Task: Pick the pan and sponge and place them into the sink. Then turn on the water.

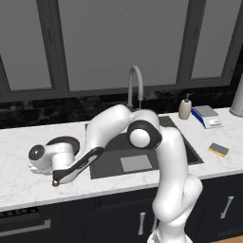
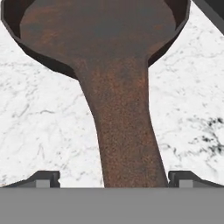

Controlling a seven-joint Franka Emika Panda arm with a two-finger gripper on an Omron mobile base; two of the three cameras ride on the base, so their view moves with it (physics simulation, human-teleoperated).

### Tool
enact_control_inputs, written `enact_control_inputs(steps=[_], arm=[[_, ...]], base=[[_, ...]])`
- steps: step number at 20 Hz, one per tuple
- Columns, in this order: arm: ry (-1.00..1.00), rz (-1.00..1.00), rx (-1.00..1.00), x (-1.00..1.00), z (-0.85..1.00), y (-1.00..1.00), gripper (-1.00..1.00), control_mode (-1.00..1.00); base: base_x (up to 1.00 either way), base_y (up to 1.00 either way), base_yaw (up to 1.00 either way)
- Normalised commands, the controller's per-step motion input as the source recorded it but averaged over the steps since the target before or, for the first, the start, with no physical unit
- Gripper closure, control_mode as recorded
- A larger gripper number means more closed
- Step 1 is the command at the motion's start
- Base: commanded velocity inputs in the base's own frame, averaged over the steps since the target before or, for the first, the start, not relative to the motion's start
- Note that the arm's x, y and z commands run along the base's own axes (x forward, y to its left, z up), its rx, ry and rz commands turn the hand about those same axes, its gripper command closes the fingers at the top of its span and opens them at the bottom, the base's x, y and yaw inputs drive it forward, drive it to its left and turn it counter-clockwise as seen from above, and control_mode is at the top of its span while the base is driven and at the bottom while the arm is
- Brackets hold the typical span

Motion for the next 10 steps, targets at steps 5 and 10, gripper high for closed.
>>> enact_control_inputs(steps=[5,10], arm=[[0.0,0.0,0.0,0.0,-0.56,-0.11,1.0,-1.0],[-0.02,0.0,0.0,-0.04,-0.33,-0.25,1.0,-1.0]], base=[[0.0,0.0,0.0],[0.0,0.0,0.0]])
